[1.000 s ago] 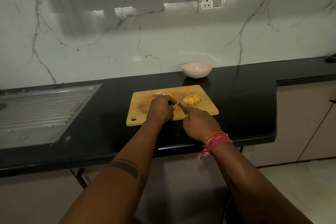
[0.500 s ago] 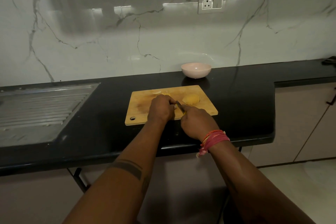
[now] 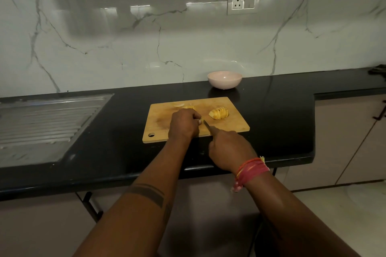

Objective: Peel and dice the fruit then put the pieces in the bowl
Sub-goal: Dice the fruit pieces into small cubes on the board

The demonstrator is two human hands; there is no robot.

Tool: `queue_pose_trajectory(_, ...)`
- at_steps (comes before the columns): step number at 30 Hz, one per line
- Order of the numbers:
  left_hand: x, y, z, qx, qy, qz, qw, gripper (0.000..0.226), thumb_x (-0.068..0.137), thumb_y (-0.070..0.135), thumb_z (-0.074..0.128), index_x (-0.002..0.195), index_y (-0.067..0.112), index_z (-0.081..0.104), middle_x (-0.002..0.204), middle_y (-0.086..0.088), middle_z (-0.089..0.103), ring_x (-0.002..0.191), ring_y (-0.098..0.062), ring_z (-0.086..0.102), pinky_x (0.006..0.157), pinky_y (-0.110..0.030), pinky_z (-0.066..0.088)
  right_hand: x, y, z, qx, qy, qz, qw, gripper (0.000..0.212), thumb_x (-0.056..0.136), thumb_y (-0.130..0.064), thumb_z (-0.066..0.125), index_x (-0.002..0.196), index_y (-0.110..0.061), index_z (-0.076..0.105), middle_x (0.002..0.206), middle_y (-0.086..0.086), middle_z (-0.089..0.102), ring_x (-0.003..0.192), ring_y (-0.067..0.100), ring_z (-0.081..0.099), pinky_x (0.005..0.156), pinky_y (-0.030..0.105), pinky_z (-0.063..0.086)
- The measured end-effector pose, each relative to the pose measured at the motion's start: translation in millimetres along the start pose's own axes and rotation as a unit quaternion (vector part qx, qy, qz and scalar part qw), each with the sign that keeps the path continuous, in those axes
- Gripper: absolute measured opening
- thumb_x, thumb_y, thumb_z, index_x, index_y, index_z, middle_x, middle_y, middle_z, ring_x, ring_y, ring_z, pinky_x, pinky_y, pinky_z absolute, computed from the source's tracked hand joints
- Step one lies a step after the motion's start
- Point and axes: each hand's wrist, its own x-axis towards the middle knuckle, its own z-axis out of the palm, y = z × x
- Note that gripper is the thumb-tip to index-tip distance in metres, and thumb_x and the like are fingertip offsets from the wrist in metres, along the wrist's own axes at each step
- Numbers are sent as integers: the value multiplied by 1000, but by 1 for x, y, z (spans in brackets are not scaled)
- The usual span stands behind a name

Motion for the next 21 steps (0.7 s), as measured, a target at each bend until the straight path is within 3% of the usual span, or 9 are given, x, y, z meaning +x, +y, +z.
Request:
queue_pose_trajectory(5,-3,-1,0,-5,11,-6,1000,16,89,19,78,105,21,79,107,3,76,101,-13,66,90,-27,51,7,-7,-4,20,27,5,999,57,96,-29,46,152,-31,36,87,2,60,77,21,61,64,33,49)
queue_pose_trajectory(9,-3,0,-1,-7,6,-3,1000,15,89,17,77,104,21,80,104,5,76,94,-8,65,86,-25,52,20,-17,-3,23,6,6,1000,51,93,-29,48,145,-29,45,92,4,64,80,22,63,71,38,56)
queue_pose_trajectory(12,-4,0,0,2,7,-2,1000,13,91,16,75,103,20,80,102,6,76,86,-4,63,84,-24,53,28,-21,-3,23,-10,10,1000,49,93,-26,50,141,-26,48,86,2,61,78,20,61,67,35,52)
queue_pose_trajectory(15,-5,2,0,-5,15,-10,1000,10,91,16,75,98,20,80,98,6,76,87,-6,65,84,-27,55,24,-22,0,9,-7,6,1000,48,94,-25,51,142,-23,46,77,-2,52,72,18,56,62,32,44)
queue_pose_trajectory(21,-5,3,-1,-13,11,-34,999,8,90,16,76,96,20,79,99,5,74,91,-9,64,81,-26,51,-2,-8,3,-14,5,-2,1000,56,96,-31,47,152,-28,36,89,2,61,78,19,61,68,36,54)
